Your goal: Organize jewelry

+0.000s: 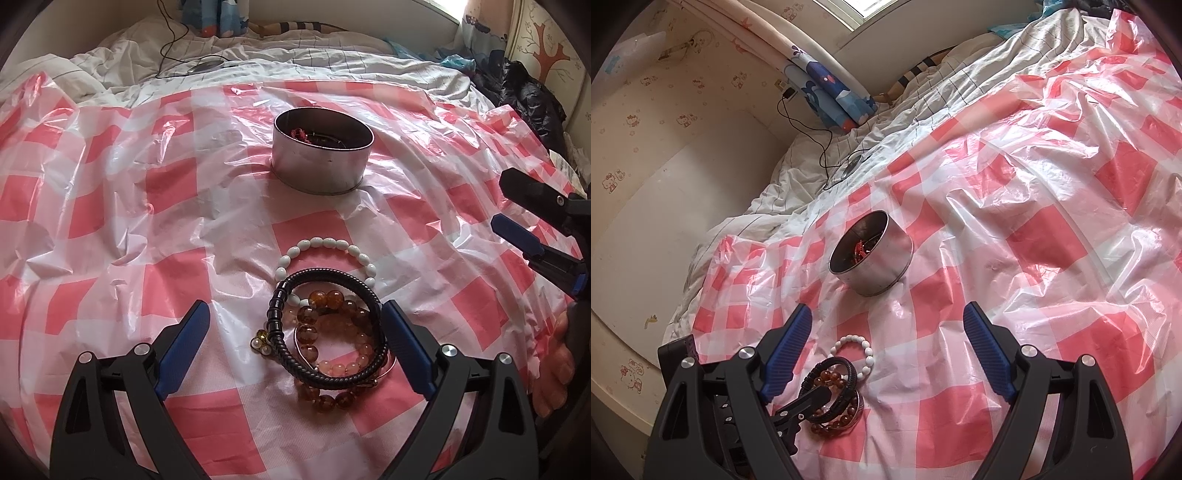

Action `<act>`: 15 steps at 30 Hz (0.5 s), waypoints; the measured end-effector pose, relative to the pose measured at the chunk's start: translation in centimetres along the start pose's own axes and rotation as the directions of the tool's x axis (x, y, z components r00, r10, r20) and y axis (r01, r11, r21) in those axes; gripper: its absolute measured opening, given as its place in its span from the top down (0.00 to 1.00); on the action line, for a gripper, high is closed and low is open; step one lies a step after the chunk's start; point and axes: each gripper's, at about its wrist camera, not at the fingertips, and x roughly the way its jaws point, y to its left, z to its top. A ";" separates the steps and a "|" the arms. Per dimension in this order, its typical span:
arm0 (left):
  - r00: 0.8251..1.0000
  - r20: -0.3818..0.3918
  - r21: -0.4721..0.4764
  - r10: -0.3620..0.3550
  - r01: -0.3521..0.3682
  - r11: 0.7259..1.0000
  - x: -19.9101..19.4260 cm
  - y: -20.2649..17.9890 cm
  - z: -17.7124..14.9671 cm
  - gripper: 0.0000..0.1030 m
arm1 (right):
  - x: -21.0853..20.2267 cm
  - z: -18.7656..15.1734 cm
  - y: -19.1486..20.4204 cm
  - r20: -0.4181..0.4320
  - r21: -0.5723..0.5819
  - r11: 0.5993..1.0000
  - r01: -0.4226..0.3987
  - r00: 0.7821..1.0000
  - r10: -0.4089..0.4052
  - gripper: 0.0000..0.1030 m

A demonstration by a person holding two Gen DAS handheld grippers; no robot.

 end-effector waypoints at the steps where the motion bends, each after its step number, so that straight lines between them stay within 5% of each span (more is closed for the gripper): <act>1: 1.000 0.008 -0.003 -0.004 0.004 1.000 -0.2 0.1 0.1 0.13 | 0.0 0.0 0.0 0.000 0.000 1.000 0.000 1.000 0.000 0.22; 7: 0.997 0.072 -0.108 0.004 0.004 0.994 -1.6 3.3 0.6 0.13 | -0.3 0.2 0.3 0.010 0.003 1.000 -0.021 1.000 0.021 0.22; 15: 0.995 0.095 -0.298 -0.037 0.064 0.952 -1.7 8.4 0.6 0.11 | 0.0 0.1 0.8 -0.027 -0.002 0.999 -0.052 0.998 0.052 0.21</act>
